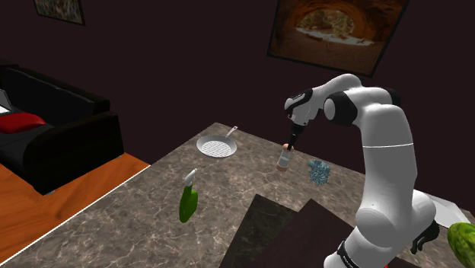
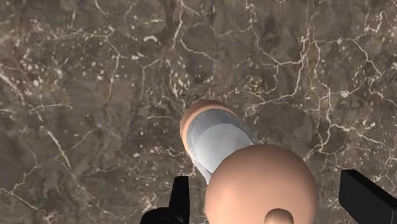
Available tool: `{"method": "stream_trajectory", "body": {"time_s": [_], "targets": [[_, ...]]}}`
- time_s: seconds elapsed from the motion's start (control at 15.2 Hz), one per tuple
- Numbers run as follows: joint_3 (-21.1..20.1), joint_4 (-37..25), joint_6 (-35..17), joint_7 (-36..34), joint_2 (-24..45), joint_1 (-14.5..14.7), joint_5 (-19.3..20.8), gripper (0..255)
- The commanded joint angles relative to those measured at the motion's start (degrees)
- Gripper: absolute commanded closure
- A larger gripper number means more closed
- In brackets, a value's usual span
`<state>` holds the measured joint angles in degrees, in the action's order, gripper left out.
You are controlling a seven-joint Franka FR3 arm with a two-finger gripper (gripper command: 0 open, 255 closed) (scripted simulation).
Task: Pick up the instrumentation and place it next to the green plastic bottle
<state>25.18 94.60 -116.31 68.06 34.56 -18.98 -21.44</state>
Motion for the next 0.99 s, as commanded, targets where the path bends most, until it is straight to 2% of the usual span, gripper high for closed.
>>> {"method": "stream_trajectory", "body": {"time_s": [0.0, 0.46, 0.53, 0.92], "targets": [[-0.2, 0.5, -0.9, 0.2, 0.4, 0.0, -0.3, 0], [-0.2, 0.5, -0.9, 0.2, 0.4, 0.0, -0.3, 0], [-0.2, 0.5, -0.9, 0.2, 0.4, 0.0, -0.3, 255], [-0.2, 0.5, -0.9, 0.2, 0.4, 0.0, -0.3, 255]]}}
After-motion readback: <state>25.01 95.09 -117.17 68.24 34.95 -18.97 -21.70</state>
